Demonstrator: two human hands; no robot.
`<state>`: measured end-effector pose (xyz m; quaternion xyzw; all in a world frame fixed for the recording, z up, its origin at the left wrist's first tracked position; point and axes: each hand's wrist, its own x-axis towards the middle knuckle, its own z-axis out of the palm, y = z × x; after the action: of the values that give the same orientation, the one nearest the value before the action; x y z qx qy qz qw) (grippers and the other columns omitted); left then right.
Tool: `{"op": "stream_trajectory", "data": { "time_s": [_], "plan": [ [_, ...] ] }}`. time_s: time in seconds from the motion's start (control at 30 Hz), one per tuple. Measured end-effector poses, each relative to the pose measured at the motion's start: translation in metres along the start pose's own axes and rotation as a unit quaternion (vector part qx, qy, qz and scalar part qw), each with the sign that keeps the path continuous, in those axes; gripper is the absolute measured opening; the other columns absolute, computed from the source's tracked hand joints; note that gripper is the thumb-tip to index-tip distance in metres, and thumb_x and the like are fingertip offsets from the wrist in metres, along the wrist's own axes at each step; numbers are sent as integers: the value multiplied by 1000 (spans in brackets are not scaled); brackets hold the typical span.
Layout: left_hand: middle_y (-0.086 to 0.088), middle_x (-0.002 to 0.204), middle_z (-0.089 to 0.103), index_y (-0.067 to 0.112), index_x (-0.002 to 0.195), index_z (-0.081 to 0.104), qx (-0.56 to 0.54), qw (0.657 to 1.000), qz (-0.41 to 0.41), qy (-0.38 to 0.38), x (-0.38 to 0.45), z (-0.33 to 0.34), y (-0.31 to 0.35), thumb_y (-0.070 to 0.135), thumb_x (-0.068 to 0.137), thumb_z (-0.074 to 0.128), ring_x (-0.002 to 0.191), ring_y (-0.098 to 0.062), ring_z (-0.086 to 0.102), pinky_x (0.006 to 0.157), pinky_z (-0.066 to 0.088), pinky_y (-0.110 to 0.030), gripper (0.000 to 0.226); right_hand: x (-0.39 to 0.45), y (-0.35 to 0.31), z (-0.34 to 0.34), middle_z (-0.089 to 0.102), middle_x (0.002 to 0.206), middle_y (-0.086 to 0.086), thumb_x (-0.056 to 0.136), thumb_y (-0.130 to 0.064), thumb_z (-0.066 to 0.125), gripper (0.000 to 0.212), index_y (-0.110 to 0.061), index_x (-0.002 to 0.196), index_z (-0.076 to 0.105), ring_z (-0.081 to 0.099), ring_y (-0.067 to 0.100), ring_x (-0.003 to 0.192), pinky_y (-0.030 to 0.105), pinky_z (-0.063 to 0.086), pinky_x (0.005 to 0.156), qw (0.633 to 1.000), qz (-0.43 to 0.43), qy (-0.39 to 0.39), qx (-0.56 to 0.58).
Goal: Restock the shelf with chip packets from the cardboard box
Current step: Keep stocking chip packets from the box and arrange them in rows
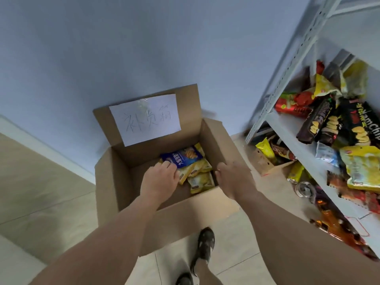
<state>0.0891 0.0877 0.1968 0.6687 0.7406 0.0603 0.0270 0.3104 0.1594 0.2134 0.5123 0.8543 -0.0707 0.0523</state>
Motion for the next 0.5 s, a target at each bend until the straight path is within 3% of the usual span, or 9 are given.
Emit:
{"op": "stream_trajectory", "data": {
  "time_s": [0.17,0.3,0.4,0.5],
  "plan": [
    [6,111,65,23,118,65,-86,986,-132,-57,39,51,-37,41,104,44,94,-12,61,77,53,-29,31,73,-15,52,60,110,-1,105,-38,36,30,-21,113,59,56,21,101,36,50,82,994,31,-53,91],
    [5,119,62,22,127,60,-211,932,-276,-107,78,114,-57,47,103,46,100,-10,58,81,47,-28,38,136,-22,112,60,113,-1,105,-45,40,32,-21,117,58,56,19,108,35,49,86,974,94,-122,166],
    [1,125,60,20,132,55,-306,856,-391,-140,103,174,-69,49,102,48,100,-8,52,86,44,-29,43,186,-26,159,63,120,2,102,-49,44,43,-19,129,58,58,21,112,35,47,87,944,171,-145,244],
    [-3,120,62,18,132,54,-410,732,-523,-150,121,244,-85,51,100,50,105,-18,58,96,50,-38,46,243,-35,213,66,107,4,99,-56,49,48,-15,120,61,61,20,93,33,46,76,842,319,-166,401]
  ]
}}
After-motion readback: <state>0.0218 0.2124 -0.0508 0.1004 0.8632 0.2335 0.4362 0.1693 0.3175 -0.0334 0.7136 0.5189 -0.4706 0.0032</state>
